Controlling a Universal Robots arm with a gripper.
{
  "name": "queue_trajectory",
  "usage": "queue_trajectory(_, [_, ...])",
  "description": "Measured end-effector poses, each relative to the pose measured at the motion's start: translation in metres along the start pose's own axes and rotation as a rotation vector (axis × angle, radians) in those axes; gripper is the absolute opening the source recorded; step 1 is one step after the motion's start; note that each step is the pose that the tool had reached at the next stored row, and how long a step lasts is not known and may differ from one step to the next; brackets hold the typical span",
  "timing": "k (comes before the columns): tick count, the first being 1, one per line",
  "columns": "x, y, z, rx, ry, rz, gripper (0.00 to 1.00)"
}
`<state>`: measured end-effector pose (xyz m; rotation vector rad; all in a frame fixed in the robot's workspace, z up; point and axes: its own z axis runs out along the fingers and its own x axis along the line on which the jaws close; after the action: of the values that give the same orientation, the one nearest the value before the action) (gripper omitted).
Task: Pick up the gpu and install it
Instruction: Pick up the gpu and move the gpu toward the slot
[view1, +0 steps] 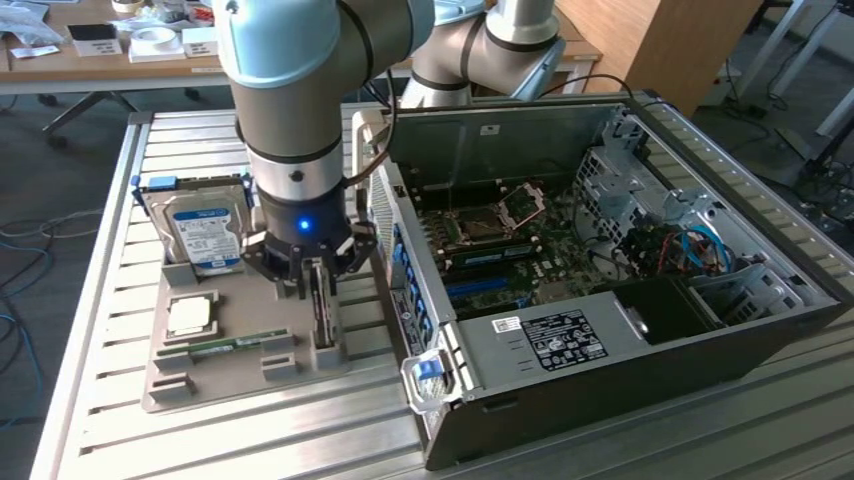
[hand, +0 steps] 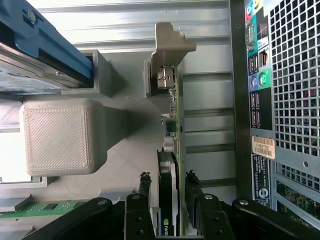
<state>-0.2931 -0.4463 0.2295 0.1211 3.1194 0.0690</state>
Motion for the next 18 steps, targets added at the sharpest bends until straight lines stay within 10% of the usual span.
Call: queue_trajectory(18, [0.0007, -0.0010, 0.0003, 0.0000, 0.0001, 0.000, 0.42])
